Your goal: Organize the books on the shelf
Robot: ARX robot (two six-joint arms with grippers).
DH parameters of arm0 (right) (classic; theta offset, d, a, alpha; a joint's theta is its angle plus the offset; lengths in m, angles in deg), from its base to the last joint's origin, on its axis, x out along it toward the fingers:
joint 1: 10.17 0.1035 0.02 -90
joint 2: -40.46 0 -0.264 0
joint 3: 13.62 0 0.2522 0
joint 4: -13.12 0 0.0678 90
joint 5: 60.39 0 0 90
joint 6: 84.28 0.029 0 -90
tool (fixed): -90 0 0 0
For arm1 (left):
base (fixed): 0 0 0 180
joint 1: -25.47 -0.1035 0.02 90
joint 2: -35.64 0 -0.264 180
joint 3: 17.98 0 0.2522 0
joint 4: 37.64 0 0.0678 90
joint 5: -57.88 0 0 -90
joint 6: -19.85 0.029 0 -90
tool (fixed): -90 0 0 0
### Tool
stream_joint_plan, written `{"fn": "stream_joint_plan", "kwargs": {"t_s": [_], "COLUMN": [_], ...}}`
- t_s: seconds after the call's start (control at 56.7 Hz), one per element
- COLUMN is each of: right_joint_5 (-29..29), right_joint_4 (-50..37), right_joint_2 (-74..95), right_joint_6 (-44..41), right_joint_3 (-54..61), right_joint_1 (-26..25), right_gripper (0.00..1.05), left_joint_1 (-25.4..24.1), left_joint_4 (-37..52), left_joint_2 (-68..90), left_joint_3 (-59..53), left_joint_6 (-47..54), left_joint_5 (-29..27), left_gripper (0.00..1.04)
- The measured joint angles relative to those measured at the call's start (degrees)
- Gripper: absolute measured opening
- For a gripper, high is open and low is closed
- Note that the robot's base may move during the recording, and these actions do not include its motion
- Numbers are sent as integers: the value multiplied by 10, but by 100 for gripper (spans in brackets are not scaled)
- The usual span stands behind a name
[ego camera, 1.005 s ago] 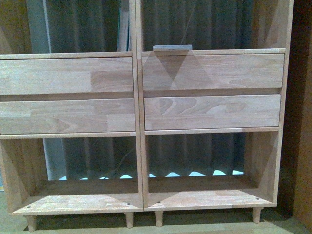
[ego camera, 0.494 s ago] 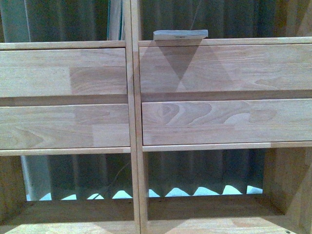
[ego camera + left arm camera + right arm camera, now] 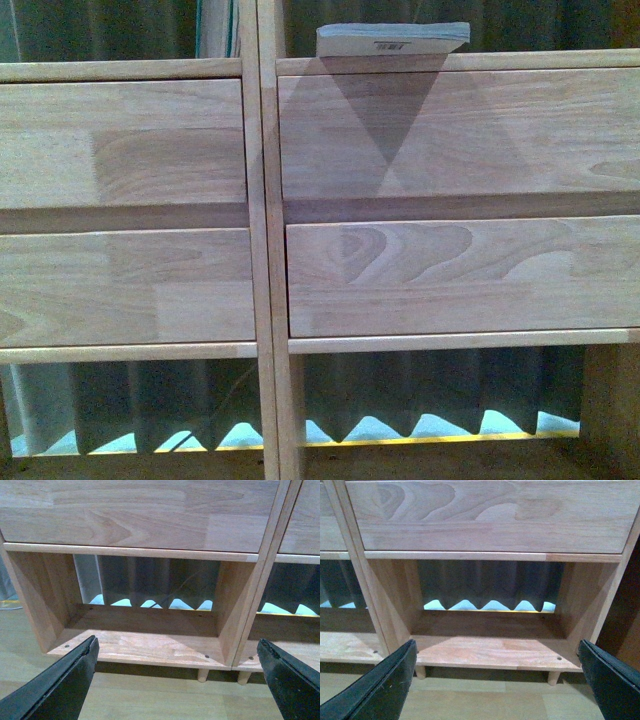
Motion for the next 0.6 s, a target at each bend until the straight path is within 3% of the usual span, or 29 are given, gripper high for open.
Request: {"fn": "stream_joint_plan", "kwargs": {"t_s": [0.599], "right_joint_5": [0], "right_joint_4": [1], "right_joint_2": [0], "right_joint_6": [0], "right_joint_3": [0], "right_joint_1": [0], "right_gripper": [98], "left_joint_1": [0], "left_joint_4": [0], "left_joint_2": [0], "left_joint_3": [0], "left_joint_6": [0], "left_joint_5": [0], "left_gripper": [98]}}
